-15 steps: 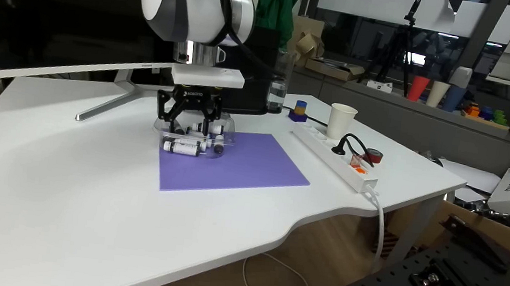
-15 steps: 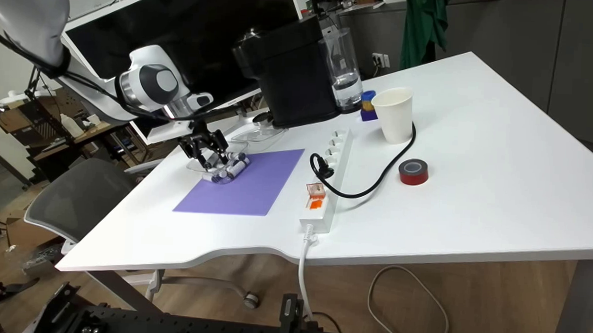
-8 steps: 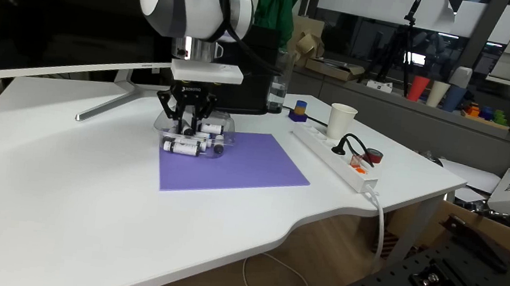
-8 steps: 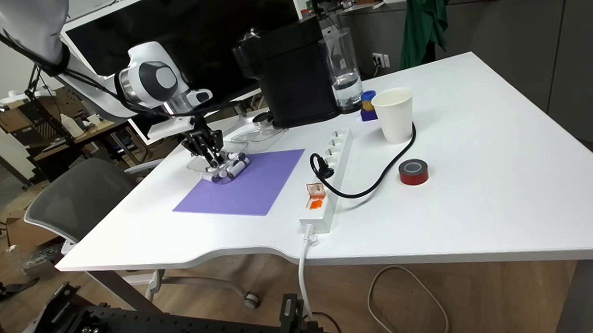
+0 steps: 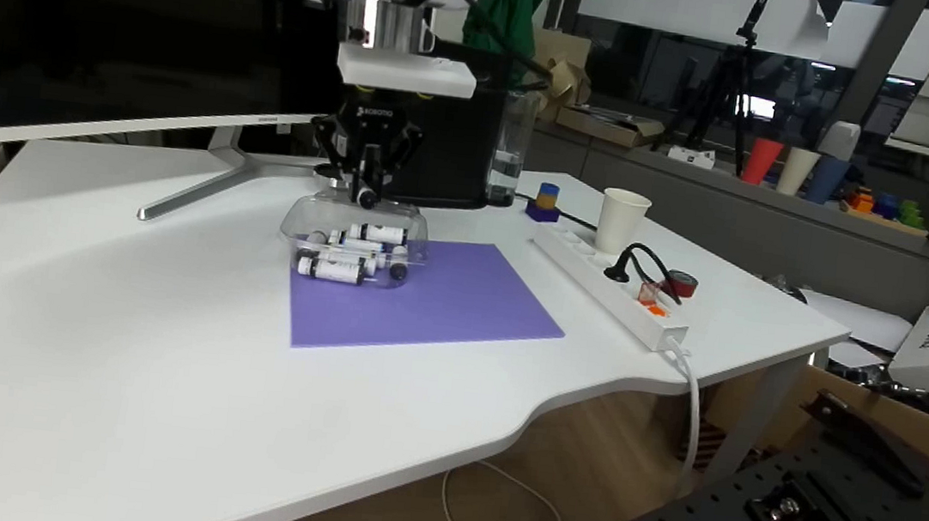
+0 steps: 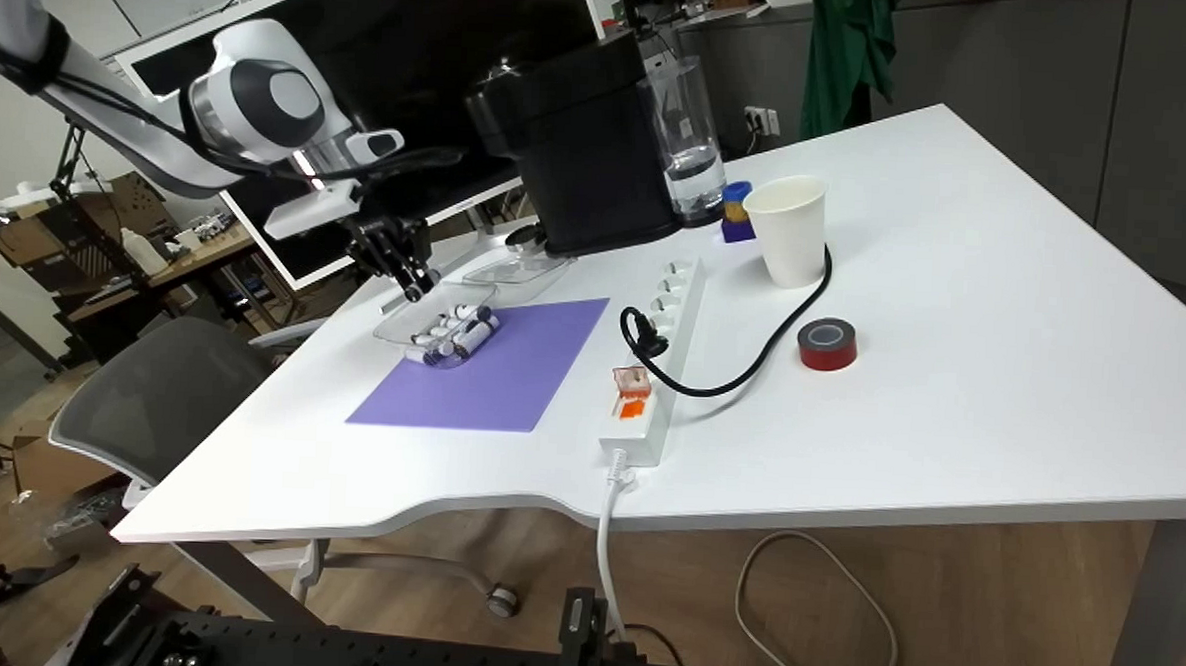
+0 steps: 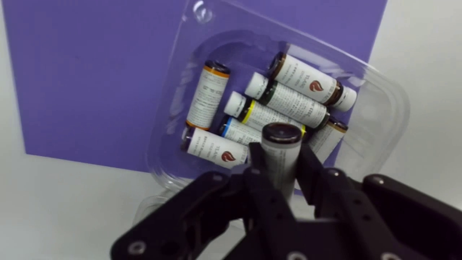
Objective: Take one bottle from the clear bowl and put it on the table
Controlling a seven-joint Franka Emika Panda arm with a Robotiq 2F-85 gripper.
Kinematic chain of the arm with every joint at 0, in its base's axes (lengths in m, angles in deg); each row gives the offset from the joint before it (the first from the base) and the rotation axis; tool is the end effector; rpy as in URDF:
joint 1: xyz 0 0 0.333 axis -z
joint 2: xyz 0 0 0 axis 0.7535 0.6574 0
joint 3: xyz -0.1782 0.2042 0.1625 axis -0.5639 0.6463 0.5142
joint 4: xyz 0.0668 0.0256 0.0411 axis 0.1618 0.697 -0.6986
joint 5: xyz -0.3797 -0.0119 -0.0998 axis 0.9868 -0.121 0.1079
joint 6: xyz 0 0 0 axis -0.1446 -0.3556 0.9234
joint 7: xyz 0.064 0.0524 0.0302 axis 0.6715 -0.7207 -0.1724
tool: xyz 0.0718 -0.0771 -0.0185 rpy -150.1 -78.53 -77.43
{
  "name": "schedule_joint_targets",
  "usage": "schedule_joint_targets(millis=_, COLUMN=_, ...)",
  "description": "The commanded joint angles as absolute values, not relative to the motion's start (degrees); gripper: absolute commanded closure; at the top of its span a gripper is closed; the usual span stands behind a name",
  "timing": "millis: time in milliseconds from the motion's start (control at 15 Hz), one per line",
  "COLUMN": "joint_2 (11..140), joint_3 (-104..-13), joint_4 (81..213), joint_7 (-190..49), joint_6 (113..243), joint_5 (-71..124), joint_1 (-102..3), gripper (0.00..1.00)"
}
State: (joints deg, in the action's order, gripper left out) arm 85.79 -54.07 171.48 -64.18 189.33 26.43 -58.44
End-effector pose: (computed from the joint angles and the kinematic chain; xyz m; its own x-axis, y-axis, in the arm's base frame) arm 0.5938 0.1053 0.2153 0.9985 0.0187 0.0510 0.0180 -0.9997 0.0159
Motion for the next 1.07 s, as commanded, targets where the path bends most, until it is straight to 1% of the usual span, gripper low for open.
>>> schedule_joint_targets(millis=0, joint_2=75.5, joint_3=-57.8, joint_4=181.5, joint_7=-57.9, joint_6=187.7, joint_5=30.2, joint_1=-59.6, gripper=0.93)
schedule_joint_targets(millis=200, joint_2=71.7, joint_3=-58.7, joint_4=187.5, joint_7=-57.2, joint_6=187.8, joint_5=32.0, joint_1=-57.8, gripper=0.93)
schedule_joint_targets(millis=400, joint_2=70.8, joint_3=-59.9, joint_4=192.4, joint_7=-55.6, joint_6=190.1, joint_5=33.5, joint_1=-56.2, gripper=0.93)
schedule_joint_targets(millis=667, joint_2=73.1, joint_3=-62.2, joint_4=195.8, joint_7=-51.6, joint_6=195.5, joint_5=36.8, joint_1=-55.3, gripper=0.93)
schedule_joint_targets(millis=933, joint_2=76.1, joint_3=-66.6, joint_4=196.1, joint_7=-44.5, joint_6=200.4, joint_5=41.7, joint_1=-57.4, gripper=0.93)
schedule_joint_targets(millis=1000, joint_2=76.9, joint_3=-67.5, joint_4=195.8, joint_7=-43.1, joint_6=201.0, joint_5=42.4, joint_1=-58.0, gripper=0.84)
